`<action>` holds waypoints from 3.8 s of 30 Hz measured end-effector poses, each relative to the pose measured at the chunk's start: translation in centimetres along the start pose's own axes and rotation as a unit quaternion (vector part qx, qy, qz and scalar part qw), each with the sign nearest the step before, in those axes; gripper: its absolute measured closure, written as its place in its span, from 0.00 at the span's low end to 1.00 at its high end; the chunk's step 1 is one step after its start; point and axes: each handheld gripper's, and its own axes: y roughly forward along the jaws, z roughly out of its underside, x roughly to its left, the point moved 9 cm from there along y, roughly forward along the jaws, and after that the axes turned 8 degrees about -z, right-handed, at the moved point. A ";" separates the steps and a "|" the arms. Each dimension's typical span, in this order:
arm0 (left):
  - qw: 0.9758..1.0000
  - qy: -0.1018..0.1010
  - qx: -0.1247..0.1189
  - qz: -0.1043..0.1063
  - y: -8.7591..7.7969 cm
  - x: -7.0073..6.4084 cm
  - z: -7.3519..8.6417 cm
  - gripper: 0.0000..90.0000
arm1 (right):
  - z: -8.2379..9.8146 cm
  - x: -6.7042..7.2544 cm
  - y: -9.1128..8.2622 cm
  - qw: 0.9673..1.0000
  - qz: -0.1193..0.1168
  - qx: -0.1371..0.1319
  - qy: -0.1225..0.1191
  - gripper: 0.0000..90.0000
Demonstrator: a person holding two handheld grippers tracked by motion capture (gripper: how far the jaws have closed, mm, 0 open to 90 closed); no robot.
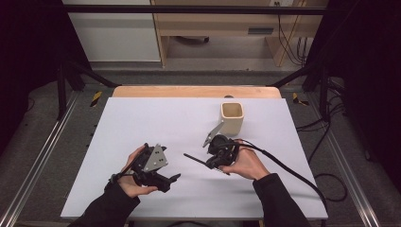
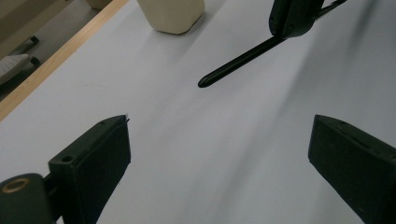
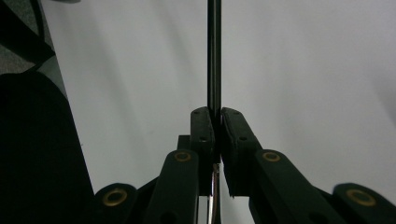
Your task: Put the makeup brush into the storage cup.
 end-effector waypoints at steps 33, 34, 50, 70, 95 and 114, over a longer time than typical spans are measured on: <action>0.987 0.157 0.028 0.013 3.2 -3.9 -1.8 0.23 | 0.0 1.2 0.6 0.999 -0.035 0.032 -0.007 0.93; 0.986 0.161 0.027 0.012 3.3 -4.0 -1.9 0.24 | 0.0 1.2 0.7 0.999 -0.036 0.031 -0.008 0.93; 0.975 0.219 0.039 0.000 4.2 -4.5 -1.4 0.41 | 0.0 1.6 1.4 0.998 -0.056 0.039 -0.007 0.93; 0.957 0.286 0.051 -0.005 4.8 -5.1 -0.7 0.67 | -0.1 2.0 1.9 0.996 -0.073 0.043 -0.008 0.93; 0.938 0.342 0.055 0.001 4.9 -5.9 -0.1 0.91 | 0.2 2.5 2.1 0.994 -0.090 0.056 -0.015 0.93; 0.942 0.329 0.063 0.003 5.1 -6.0 0.9 0.92 | -0.4 1.3 0.4 0.999 -0.049 0.012 -0.010 0.81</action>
